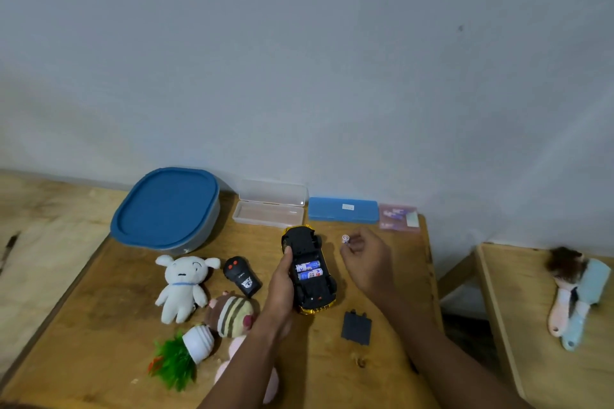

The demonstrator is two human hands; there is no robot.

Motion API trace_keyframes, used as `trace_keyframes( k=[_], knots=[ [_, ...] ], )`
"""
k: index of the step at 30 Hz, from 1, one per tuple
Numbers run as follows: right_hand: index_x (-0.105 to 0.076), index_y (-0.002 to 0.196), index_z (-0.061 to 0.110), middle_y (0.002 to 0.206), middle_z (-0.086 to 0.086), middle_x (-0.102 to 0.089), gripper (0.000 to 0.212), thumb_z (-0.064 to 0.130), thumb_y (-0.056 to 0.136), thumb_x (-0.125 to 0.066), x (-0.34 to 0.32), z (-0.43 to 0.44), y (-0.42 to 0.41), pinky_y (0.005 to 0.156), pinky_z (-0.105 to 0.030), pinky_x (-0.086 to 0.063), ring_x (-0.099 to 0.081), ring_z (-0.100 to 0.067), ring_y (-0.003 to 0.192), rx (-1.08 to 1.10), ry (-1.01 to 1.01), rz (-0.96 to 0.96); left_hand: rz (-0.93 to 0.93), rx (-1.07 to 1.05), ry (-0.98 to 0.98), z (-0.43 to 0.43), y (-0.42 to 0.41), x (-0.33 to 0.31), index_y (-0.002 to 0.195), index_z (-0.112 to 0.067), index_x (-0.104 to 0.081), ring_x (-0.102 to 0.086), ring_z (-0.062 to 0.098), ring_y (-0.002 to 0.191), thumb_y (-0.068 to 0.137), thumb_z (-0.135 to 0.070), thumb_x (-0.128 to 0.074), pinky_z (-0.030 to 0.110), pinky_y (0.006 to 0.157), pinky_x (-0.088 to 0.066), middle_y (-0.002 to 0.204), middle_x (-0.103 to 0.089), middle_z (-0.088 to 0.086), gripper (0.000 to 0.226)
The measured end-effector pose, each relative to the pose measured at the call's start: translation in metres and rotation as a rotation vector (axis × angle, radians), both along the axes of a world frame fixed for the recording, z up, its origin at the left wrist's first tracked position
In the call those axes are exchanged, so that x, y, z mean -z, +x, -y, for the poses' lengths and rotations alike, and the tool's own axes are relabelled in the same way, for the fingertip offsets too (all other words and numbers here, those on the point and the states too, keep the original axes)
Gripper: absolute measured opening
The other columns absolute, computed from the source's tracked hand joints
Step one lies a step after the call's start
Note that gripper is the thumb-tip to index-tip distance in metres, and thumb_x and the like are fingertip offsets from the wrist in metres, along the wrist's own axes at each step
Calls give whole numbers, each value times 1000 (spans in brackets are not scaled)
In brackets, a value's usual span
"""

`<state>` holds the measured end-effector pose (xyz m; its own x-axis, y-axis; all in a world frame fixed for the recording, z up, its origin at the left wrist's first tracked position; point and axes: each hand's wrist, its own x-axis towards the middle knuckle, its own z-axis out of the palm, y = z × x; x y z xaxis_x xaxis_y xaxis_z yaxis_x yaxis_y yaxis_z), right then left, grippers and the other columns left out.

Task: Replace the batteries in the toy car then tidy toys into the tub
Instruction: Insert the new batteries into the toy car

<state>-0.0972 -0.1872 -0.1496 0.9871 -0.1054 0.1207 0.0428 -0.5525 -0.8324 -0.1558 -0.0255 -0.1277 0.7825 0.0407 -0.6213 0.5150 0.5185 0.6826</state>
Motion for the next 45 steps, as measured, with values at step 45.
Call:
trace_keyframes(
  k=[45],
  knots=[
    [-72, 89, 32, 85, 14, -73, 16, 21, 81, -79, -127, -4, -88, 80, -31, -59, -68, -1, 85, -153, 314, 7, 291, 1, -86, 33, -54, -83, 124, -14, -70, -72, 32, 107, 105, -51, -34, 48, 98, -51, 121, -72, 19, 55]
  ],
)
